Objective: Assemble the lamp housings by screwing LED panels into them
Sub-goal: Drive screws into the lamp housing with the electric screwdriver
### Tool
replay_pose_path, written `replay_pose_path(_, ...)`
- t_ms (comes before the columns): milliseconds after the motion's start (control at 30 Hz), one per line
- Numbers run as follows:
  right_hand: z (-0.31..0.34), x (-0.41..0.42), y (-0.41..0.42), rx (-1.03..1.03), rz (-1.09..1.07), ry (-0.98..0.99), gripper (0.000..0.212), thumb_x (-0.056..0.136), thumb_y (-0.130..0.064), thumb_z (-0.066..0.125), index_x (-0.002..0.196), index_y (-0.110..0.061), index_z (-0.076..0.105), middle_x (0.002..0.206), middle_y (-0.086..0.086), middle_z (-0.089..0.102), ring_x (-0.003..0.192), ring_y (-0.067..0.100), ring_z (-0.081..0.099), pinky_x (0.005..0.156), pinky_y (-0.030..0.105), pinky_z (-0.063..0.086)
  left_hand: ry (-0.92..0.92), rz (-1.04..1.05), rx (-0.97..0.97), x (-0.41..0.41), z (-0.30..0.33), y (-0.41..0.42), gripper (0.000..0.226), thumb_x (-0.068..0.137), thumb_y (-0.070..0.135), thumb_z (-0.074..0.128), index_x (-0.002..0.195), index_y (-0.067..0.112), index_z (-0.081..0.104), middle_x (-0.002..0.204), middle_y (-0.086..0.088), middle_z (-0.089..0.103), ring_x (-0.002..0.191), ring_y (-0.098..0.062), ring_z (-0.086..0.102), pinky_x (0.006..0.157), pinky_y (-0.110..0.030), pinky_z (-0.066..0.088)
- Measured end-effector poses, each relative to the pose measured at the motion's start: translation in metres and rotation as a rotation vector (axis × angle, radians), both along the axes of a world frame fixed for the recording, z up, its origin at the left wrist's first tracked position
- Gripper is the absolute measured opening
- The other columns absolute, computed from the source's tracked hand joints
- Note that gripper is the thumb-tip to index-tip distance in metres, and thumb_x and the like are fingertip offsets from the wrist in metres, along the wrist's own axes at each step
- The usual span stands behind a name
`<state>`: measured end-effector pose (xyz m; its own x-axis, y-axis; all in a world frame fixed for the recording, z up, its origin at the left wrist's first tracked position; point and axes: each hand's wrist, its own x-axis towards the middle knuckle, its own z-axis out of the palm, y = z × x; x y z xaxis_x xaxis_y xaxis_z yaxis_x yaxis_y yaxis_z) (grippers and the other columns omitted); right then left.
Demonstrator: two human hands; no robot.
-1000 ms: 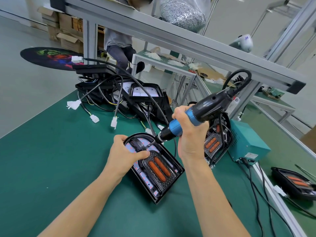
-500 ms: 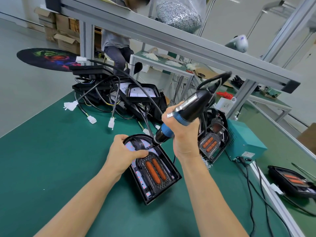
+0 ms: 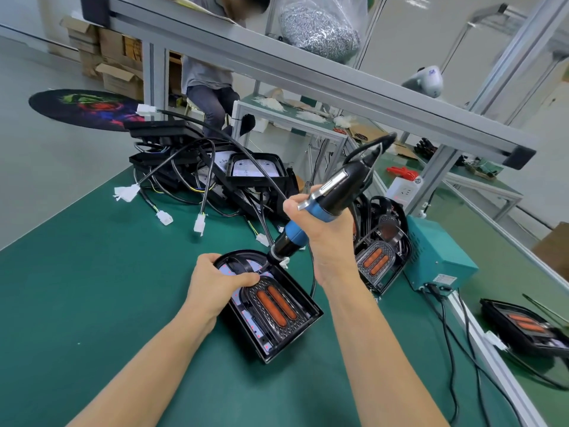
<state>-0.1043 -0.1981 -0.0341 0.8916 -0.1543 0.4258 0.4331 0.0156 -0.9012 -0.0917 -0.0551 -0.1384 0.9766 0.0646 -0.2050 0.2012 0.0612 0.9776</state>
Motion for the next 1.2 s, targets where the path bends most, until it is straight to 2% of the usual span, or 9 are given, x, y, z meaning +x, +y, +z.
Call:
replay_pose_path(133,-0.003,0.002,-0.001,0.023,-0.01,0.087,0.028,0.072,-0.001,0.081,0.079,-0.014,0.058,0.075,0.008,0.052,0.071,0.014,0.055,0.07,0.021,0.053,0.014,-0.003,0.006,0.0,0.001,-0.001,0.082,0.035,0.021,0.084,0.108,0.001,0.056,0.102,-0.011,0.068,0.091,-0.026,0.067,0.083,-0.04,0.054)
replay_pose_path(200,-0.001,0.002,-0.002,-0.023,0.055,0.115,0.04,0.068,-0.011,0.084,0.089,0.0,0.052,0.081,0.01,0.046,0.076,0.018,0.051,0.073,0.024,0.052,0.021,-0.003,0.002,0.0,0.001,-0.001,0.083,0.034,0.021,0.084,0.109,0.0,0.056,0.103,-0.012,0.068,0.091,-0.027,0.066,0.083,-0.04,0.053)
replay_pose_path(333,0.001,0.001,0.005,-0.037,0.065,0.063,0.034,0.065,-0.022,0.082,0.069,-0.015,0.049,0.071,0.005,0.041,0.068,0.014,0.046,0.067,0.015,0.049,0.024,0.001,0.0,0.0,0.002,-0.001,0.083,0.034,0.021,0.084,0.109,0.002,0.055,0.102,-0.011,0.068,0.092,-0.026,0.066,0.081,-0.038,0.053)
replay_pose_path(633,0.004,0.001,0.004,-0.071,-0.017,-0.002,0.021,0.067,-0.001,0.063,0.071,0.012,0.047,0.068,0.014,0.045,0.062,0.018,0.039,0.057,0.021,0.04,0.002,-0.01,0.012,0.003,-0.001,-0.003,0.069,0.047,0.009,0.085,0.107,0.001,0.052,0.107,-0.011,0.064,0.09,-0.025,0.064,0.073,-0.029,0.048)
replay_pose_path(733,0.005,-0.001,0.006,-0.144,0.028,-0.017,0.017,0.068,0.0,0.063,0.069,0.005,0.047,0.064,0.006,0.048,0.056,0.014,0.042,0.056,0.018,0.04,-0.034,0.007,0.09,0.005,-0.008,-0.005,0.057,0.069,-0.007,0.074,0.115,0.01,0.047,0.116,-0.008,0.057,0.098,-0.024,0.058,0.08,-0.031,0.042)
replay_pose_path(933,-0.001,-0.003,-0.004,-0.038,-0.026,-0.102,0.022,0.072,0.001,0.064,0.06,-0.011,0.05,0.059,-0.007,0.048,0.055,0.01,0.042,0.059,0.018,0.041,-0.078,0.035,0.13,0.003,-0.013,-0.004,0.058,0.076,-0.005,0.068,0.126,0.013,0.047,0.103,0.008,0.052,0.077,-0.004,0.054,0.063,-0.02,0.039)
replay_pose_path(1000,0.003,-0.006,-0.01,0.054,-0.064,-0.163,0.031,0.072,0.002,0.064,0.058,-0.025,0.056,0.06,-0.012,0.053,0.057,0.006,0.047,0.061,0.015,0.044,-0.082,0.036,0.131,0.003,-0.013,-0.005,0.059,0.078,-0.005,0.064,0.131,0.014,0.046,0.108,0.009,0.053,0.082,-0.006,0.056,0.069,-0.023,0.041)
replay_pose_path(1100,0.016,-0.012,-0.028,0.271,-0.148,-0.232,0.026,0.068,0.003,0.066,0.064,-0.023,0.063,0.069,-0.004,0.059,0.068,0.013,0.056,0.069,0.022,0.05,-0.089,0.083,0.123,0.001,-0.012,-0.008,0.056,0.083,-0.006,0.054,0.135,0.013,0.046,0.128,0.002,0.051,0.106,-0.015,0.051,0.092,-0.029,0.039)
replay_pose_path(1200,0.029,-0.019,-0.049,0.461,-0.167,-0.23,0.023,0.066,0.002,0.064,0.071,-0.019,0.059,0.069,0.001,0.058,0.068,0.018,0.057,0.072,0.029,0.051,-0.112,0.161,0.18,-0.007,-0.01,-0.011,0.056,0.086,-0.004,0.044,0.139,0.016,0.041,0.137,-0.002,0.044,0.112,-0.018,0.045,0.098,-0.03,0.034)
